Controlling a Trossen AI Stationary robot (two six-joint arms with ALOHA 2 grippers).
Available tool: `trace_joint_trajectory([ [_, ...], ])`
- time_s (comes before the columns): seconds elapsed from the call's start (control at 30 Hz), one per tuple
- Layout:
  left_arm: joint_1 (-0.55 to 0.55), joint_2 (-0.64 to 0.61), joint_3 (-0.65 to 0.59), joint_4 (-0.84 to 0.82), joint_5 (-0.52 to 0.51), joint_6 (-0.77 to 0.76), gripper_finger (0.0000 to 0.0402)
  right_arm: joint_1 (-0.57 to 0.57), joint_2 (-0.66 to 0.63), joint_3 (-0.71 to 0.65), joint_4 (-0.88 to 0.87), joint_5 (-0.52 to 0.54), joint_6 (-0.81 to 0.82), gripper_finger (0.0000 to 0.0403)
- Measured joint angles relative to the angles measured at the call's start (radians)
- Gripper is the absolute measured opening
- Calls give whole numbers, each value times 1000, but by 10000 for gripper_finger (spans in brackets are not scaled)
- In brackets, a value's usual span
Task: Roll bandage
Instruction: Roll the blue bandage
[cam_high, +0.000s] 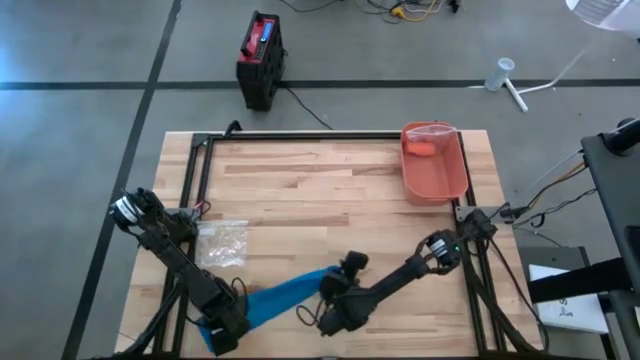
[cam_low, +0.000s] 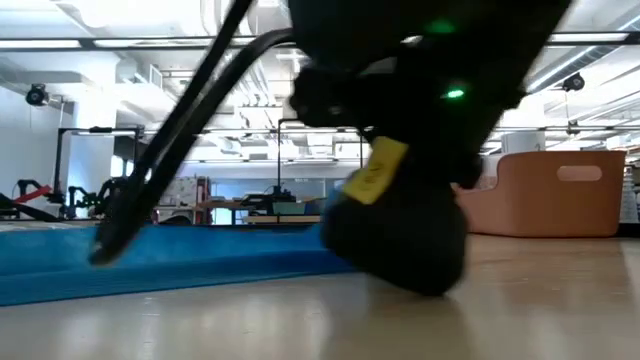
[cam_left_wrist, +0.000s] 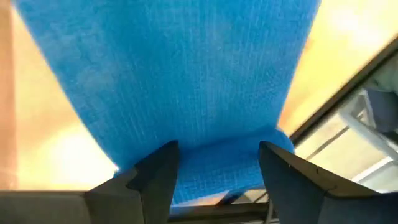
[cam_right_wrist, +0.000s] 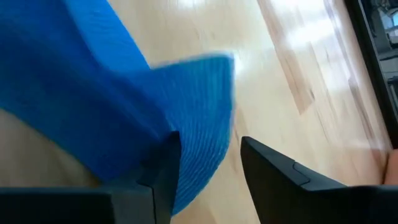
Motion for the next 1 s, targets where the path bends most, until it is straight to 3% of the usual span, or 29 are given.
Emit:
trace_joint_trajectory([
  [0.2,18,-2,75,2,-53,33,215,50,-19,-16,-39,-32,39,169],
  [0.6,35,-3,262,5,-323,209,215,60,-95,-46,-126,-161,-30,174],
  [1.0,35,-4,310,11,-535,323,215,91,-199,-177,-144,-228,-3,202],
])
